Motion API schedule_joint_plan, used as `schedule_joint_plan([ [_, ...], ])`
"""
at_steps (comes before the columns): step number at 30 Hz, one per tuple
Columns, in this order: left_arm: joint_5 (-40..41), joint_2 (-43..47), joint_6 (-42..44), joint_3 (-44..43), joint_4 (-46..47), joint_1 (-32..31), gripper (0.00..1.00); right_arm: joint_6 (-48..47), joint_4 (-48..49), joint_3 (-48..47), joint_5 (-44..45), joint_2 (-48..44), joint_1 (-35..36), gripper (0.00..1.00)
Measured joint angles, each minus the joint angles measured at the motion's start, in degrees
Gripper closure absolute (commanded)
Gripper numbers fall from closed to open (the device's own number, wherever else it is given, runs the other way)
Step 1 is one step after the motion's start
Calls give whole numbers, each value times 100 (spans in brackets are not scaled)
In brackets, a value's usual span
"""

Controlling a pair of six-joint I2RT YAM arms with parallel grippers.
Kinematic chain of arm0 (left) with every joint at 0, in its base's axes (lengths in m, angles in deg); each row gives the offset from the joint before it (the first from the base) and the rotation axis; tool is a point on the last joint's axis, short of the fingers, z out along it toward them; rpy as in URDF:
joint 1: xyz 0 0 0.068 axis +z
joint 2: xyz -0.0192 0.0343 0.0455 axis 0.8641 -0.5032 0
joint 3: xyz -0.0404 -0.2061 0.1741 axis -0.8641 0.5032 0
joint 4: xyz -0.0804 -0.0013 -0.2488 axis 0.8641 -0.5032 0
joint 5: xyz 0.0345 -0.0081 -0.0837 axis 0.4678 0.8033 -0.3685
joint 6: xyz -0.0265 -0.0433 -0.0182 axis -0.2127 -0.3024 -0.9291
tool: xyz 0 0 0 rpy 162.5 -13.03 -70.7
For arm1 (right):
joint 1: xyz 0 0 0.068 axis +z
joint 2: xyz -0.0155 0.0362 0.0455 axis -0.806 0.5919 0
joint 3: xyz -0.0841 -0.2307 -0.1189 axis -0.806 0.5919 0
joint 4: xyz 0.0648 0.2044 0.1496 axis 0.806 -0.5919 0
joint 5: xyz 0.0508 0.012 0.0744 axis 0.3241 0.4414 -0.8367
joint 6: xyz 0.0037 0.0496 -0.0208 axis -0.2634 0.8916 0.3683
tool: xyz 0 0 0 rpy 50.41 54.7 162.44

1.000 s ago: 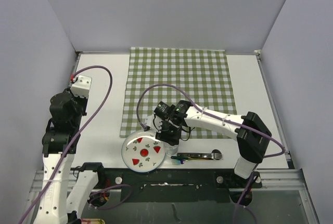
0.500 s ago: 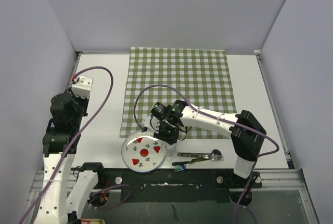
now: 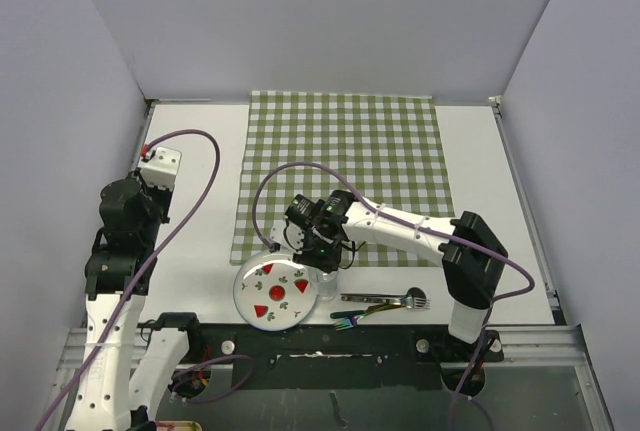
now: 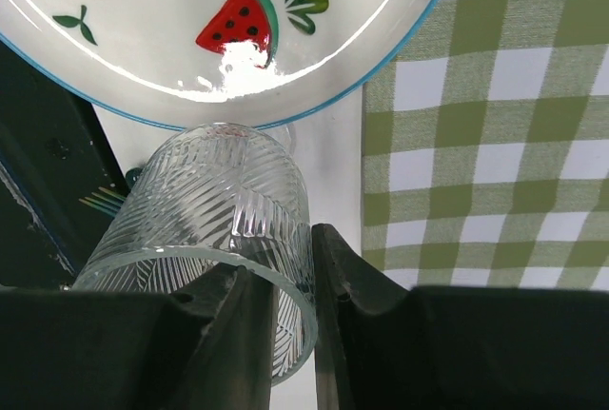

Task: Set the dinner table for one person
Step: Pick up the cup at the center of the board.

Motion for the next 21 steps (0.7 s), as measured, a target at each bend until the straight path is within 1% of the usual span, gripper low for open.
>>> schedule_joint_plan([
  [11, -26, -149, 44, 24, 50, 0, 83, -149, -111, -168, 529, -94, 13, 100],
  [21, -103, -345, 44, -52, 46, 0, 83, -284, -109, -168, 713, -579, -66, 100],
])
